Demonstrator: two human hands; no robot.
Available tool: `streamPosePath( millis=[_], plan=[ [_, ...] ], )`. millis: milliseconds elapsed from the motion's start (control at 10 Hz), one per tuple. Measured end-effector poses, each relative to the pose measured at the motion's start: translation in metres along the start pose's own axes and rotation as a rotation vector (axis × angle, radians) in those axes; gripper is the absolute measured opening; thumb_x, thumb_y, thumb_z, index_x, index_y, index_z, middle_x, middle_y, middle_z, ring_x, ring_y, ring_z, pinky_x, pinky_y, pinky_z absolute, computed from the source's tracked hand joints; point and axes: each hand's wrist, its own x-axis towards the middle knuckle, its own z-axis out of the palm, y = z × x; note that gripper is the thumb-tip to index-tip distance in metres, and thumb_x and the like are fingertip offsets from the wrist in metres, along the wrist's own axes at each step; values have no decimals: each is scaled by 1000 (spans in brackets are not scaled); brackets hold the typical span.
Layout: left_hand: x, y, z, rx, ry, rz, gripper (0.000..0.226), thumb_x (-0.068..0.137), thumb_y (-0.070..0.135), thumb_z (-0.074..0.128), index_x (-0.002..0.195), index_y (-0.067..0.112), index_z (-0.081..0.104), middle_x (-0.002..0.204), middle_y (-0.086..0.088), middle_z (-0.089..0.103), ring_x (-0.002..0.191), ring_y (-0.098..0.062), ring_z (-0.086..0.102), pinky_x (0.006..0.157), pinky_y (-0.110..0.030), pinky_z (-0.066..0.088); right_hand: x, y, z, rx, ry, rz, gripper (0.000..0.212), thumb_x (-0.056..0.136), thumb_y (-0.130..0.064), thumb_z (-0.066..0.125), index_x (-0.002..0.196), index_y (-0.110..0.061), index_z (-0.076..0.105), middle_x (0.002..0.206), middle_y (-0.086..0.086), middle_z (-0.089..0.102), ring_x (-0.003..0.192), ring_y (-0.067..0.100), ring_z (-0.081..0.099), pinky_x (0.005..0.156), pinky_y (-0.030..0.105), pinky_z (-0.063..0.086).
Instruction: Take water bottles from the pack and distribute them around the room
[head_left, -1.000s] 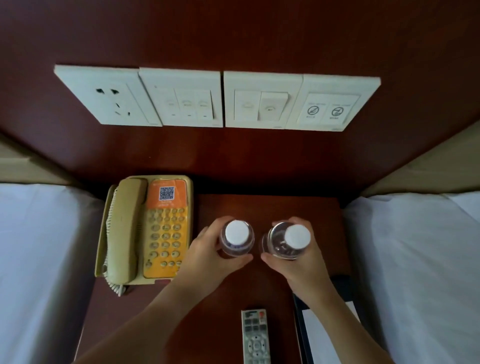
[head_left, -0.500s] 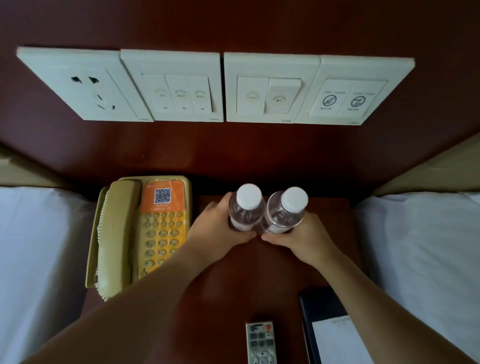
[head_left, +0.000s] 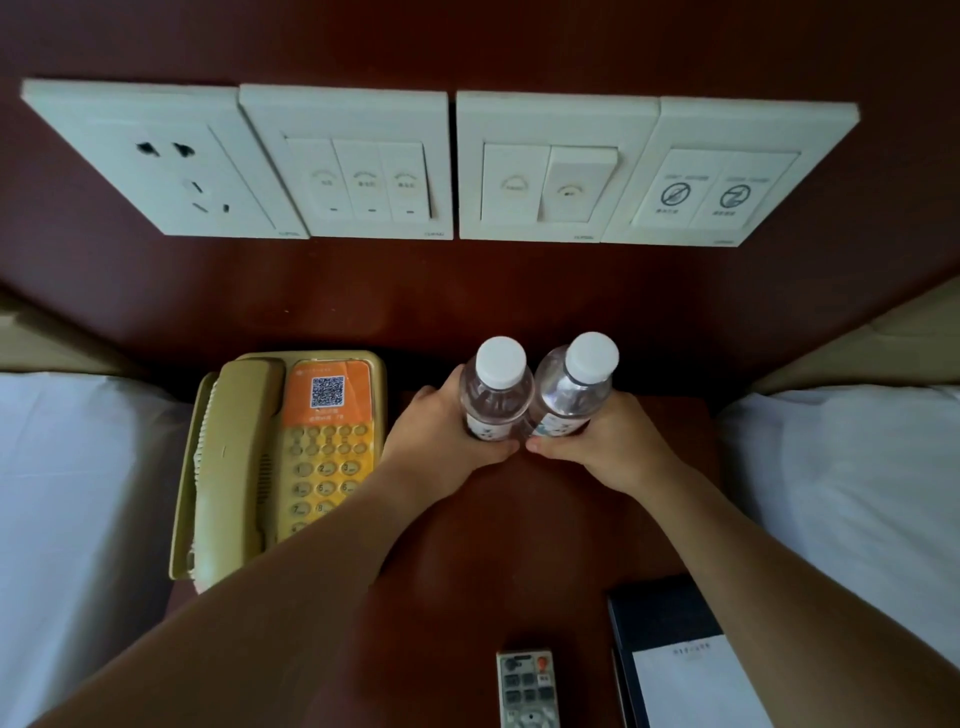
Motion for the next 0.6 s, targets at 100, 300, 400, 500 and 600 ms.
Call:
streamPosePath(
  millis=[100, 300, 400, 500, 600],
  plan=[
    [-2, 2, 3, -21, 18, -29, 74, 60, 57, 78, 128, 37, 55, 112, 25, 64, 118, -13, 56, 103, -41, 46, 1, 0, -1, -1, -8, -3, 63, 61, -34, 89, 119, -29, 64, 109, -18, 70, 107, 1, 64, 98, 40, 52],
    [-4, 3, 7, -61, 60, -65, 70, 62, 56, 79, 124, 36, 54, 113, 22, 63, 118, -12, 49, 87, -27, 39, 1, 2, 1, -12, 11, -34, 63, 63, -30, 90, 120, -27, 64, 110, -18, 69, 107, 0, 63, 98, 37, 52],
    [-7, 8, 9, -97, 72, -90, 72, 63, 51, 83, 126, 35, 52, 116, 17, 63, 118, -10, 45, 86, -26, 35, -1, 3, 1, 2, 12, -30, 65, 62, -30, 90, 121, -26, 63, 111, -19, 68, 108, -2, 63, 99, 36, 51],
    [-10, 7, 11, -144, 96, -104, 82, 60, 48, 87, 130, 37, 46, 118, 19, 57, 123, -9, 43, 90, -27, 35, -3, 7, 3, 47, -6, 14, 77, 62, -32, 90, 131, -26, 57, 121, -17, 65, 116, 0, 59, 104, 38, 48],
    [-21, 10, 10, -242, 116, -98, 99, 54, 43, 92, 136, 38, 37, 130, 16, 53, 124, -7, 48, 100, -32, 44, -12, 2, 4, 74, 15, 41, 93, 55, -44, 88, 137, -34, 44, 131, -18, 57, 126, 4, 51, 107, 39, 44]
  ],
)
